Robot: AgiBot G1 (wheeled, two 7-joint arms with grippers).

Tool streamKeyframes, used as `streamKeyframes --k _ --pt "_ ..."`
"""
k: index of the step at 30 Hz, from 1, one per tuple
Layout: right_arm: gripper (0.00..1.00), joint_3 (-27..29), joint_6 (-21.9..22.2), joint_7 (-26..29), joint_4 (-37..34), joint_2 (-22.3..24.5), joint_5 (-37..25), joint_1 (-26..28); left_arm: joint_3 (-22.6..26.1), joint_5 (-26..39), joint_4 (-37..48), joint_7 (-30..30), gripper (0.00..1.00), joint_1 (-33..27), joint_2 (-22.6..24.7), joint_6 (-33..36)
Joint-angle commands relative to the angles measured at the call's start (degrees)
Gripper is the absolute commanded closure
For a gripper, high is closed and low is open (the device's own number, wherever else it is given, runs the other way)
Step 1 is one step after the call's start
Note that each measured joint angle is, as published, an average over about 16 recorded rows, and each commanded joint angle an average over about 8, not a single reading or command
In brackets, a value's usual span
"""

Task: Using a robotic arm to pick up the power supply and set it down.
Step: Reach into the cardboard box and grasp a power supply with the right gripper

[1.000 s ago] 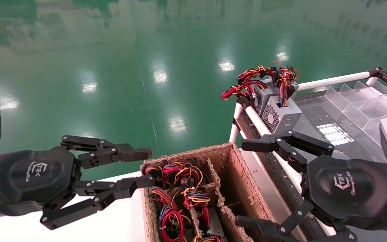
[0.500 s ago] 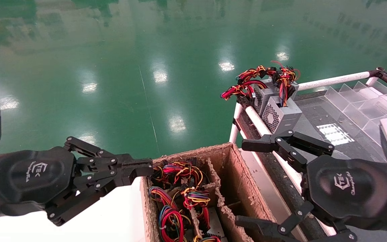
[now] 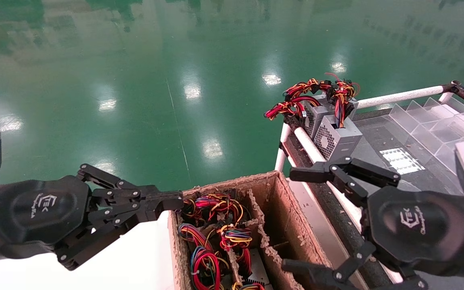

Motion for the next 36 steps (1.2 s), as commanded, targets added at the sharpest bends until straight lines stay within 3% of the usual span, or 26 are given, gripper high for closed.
streamKeyframes --k 1,8,17,26,36 --pt "0.00 -0.04 0.19 -0.01 -0.27 -0.02 -0.12 -0.13 0.00 0.00 0.00 0.00 0.00 0.00 0.00 0.00" --pt "0.00 -2.29 0.53 0.53 -1.07 -1.57 -3.38 0.06 0.00 0.00 0.00 0.00 0.00 0.00 0.00 0.00" --pt "0.00 -7.85 -2.80 2.28 -2.66 -6.82 -7.65 1.11 0.00 0.00 0.00 0.00 0.00 0.00 0.00 0.00" --pt "0.00 -13.82 -5.26 3.91 -3.64 -11.03 -8.73 1.99 0.01 0.00 0.00 0.00 0.00 0.00 0.00 0.00" --pt "0.00 -21.92 -5.33 4.48 -4.64 -12.65 -10.49 1.93 0.01 0.00 0.00 0.01 0.00 0.00 0.00 0.00"
